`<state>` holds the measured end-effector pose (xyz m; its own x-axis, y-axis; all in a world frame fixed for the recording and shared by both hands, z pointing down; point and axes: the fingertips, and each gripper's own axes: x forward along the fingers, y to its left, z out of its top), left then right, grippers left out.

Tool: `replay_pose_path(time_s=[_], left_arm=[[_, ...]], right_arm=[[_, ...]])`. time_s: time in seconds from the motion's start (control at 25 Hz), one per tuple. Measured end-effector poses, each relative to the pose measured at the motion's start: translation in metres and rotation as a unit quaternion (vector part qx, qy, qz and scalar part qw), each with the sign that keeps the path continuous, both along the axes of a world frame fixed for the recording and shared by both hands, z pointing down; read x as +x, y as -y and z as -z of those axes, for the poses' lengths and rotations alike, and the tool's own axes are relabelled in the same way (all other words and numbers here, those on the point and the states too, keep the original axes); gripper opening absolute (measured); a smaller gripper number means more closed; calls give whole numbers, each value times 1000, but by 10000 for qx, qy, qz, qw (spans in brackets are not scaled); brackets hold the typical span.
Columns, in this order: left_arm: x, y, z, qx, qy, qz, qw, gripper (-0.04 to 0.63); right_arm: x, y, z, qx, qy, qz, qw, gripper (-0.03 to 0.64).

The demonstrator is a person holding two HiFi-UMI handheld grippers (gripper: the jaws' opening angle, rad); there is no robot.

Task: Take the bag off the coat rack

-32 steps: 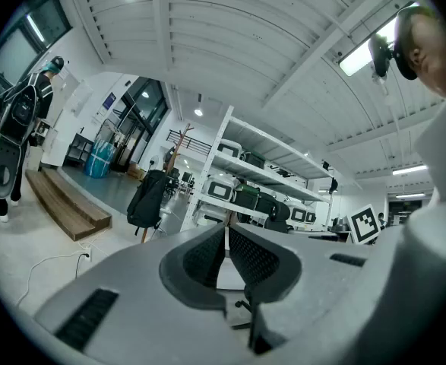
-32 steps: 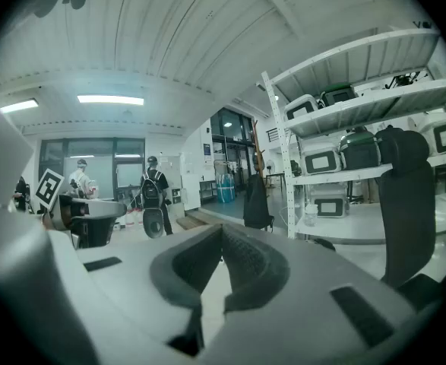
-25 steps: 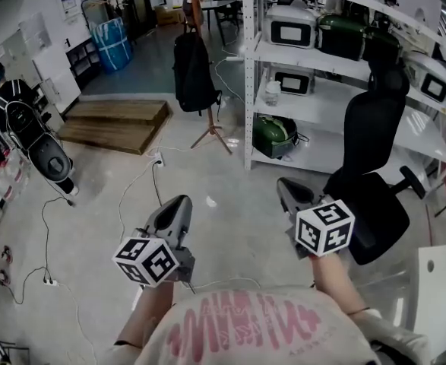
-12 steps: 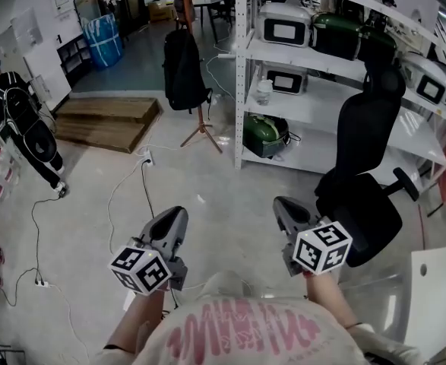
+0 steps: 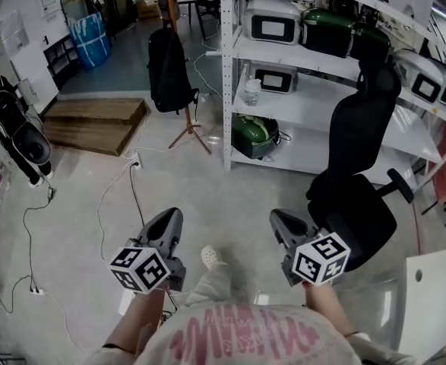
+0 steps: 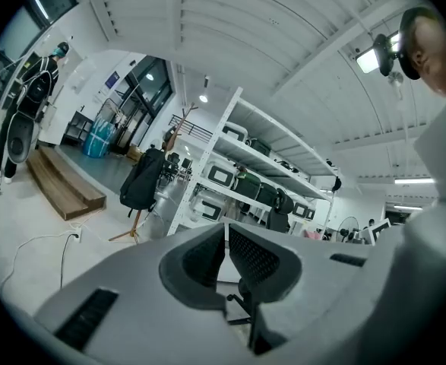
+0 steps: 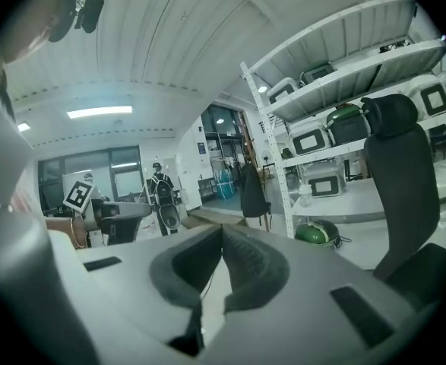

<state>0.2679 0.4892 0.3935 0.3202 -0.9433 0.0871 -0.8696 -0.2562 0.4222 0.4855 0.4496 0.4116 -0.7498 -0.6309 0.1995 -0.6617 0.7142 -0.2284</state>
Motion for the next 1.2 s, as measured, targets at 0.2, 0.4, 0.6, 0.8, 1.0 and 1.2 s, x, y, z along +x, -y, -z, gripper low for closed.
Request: replay_pose_path(time_s=[0.2, 0.4, 0.6, 0.8, 1.0, 1.2], left_arm=[[-16, 27, -5, -32, -154, 188, 9997, 18], [-39, 71, -13, -200, -54, 345, 9992, 18], [-64, 132, 5, -10, -188, 495, 9986, 18], [-86, 195, 23, 173, -143, 562, 9982, 18], [-118, 247, 47, 427, -190, 727, 9963, 18], [-150, 283, 63, 627, -226, 833, 9943, 18]], right_arm=[[2, 40, -15, -249, 112, -199, 9994, 5], [-17, 94, -18, -296, 67, -141, 9994, 5], [-48, 156, -5, -304, 115, 98, 9994, 5], [-76, 227, 7, -84, -55, 208, 9997, 5], [-109, 293, 24, 27, -60, 272, 9996, 5], [-144, 345, 38, 58, 9, 368, 9993, 5]])
